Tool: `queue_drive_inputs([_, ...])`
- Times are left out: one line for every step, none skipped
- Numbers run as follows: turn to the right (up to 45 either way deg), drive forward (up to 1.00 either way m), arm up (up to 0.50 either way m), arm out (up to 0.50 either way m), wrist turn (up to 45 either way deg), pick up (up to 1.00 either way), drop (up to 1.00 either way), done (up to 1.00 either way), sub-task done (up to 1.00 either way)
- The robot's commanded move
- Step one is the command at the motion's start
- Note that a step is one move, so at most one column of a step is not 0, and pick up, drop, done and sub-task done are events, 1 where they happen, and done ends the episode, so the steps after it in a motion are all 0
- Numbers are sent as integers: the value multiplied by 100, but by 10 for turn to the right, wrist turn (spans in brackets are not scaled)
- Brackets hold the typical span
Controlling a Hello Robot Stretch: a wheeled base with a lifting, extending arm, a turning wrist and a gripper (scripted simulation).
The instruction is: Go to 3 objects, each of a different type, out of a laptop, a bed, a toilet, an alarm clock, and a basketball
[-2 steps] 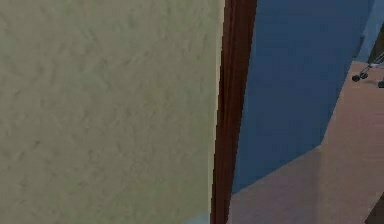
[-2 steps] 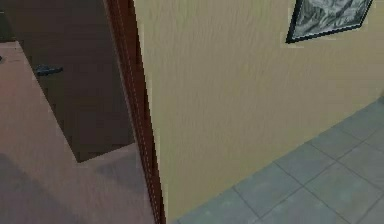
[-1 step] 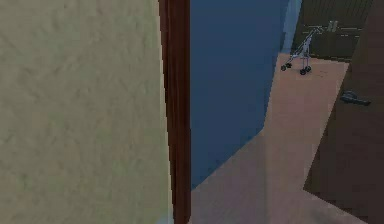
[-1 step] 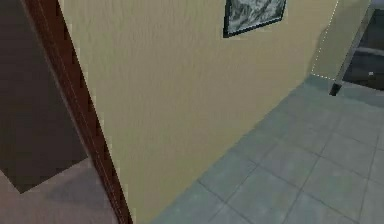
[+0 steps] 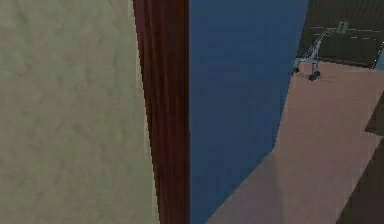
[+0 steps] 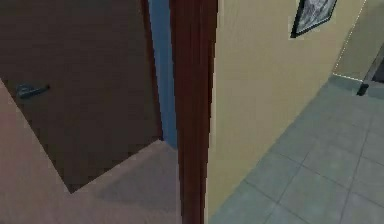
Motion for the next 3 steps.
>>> queue_drive_inputs([360, 0, 0, 0, 0, 0, 0, 0, 0])
queue_drive_inputs([0, 60, 0, 0, 0, 0, 0, 0, 0])
queue_drive_inputs([60, 0, 0, 0, 0, 0, 0, 0, 0])
